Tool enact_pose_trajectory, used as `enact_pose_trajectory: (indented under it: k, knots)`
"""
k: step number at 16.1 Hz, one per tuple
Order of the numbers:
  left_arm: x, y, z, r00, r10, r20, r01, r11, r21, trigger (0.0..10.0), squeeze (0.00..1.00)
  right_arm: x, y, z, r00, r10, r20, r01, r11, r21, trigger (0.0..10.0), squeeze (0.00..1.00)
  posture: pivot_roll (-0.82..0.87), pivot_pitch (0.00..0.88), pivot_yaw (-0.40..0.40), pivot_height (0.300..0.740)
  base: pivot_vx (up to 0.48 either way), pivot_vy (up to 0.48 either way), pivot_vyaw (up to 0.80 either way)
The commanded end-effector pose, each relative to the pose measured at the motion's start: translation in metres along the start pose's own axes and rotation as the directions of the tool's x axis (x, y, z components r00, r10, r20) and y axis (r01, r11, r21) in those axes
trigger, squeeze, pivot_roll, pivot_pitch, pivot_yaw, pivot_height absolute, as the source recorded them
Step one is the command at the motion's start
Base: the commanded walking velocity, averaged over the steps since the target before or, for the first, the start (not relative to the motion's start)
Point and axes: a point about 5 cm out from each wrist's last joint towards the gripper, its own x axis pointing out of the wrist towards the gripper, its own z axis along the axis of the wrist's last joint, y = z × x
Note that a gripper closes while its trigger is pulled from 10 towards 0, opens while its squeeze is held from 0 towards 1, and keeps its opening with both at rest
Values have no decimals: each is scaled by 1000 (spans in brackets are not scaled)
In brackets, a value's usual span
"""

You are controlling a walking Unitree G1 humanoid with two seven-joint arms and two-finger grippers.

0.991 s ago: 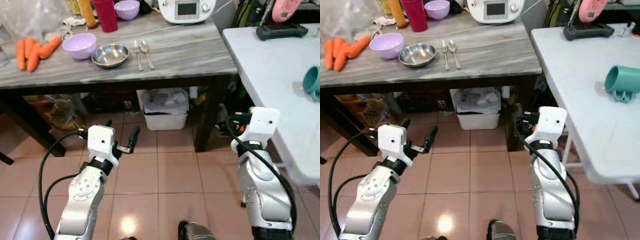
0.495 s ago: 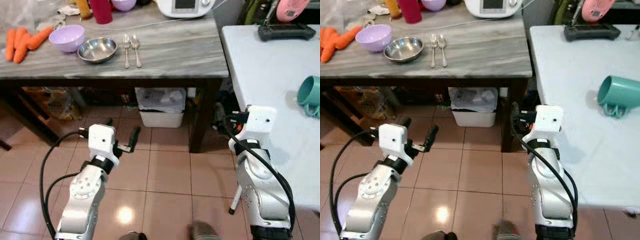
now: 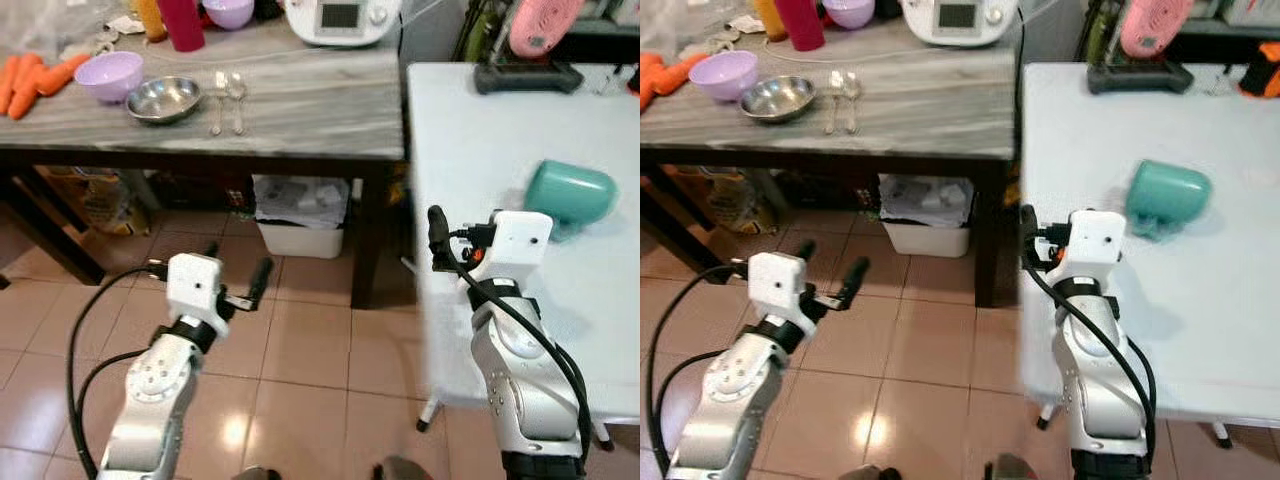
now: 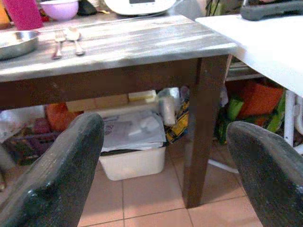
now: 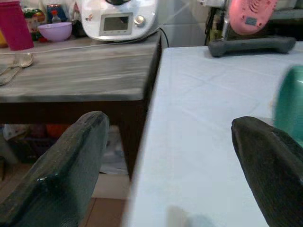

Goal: Setting the table

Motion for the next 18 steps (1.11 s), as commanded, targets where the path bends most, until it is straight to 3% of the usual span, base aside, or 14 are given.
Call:
enact_pose_trajectory:
  k: [1, 8, 12, 18]
  knots:
    - [1, -5, 0, 1000, -24, -3, 24, 1000, 4, 10000, 0, -1, -3, 0, 1000, -13, -3, 13, 1000, -5, 10000, 0, -179, 164, 66, 740, 0, -322, 0]
    - [1, -7, -2, 999, -36, -9, 36, 999, -1, 10000, 0, -2, -4, -1, 1000, -17, -9, 17, 1000, -15, 10000, 0, -183, 169, 64, 740, 0, -320, 0]
    - [1, -11, -4, 999, -41, -11, 41, 999, -21, 10000, 0, -3, -3, -1, 1000, -21, -13, 21, 1000, -11, 10000, 0, -185, 177, 67, 740, 0, 0, 0]
    - [4, -16, -3, 995, -96, -18, 96, 995, -36, 10000, 0, 0, -6, -3, 999, -39, -30, 42, 994, 104, 10000, 0, -183, 195, 82, 740, 0, 0, 0]
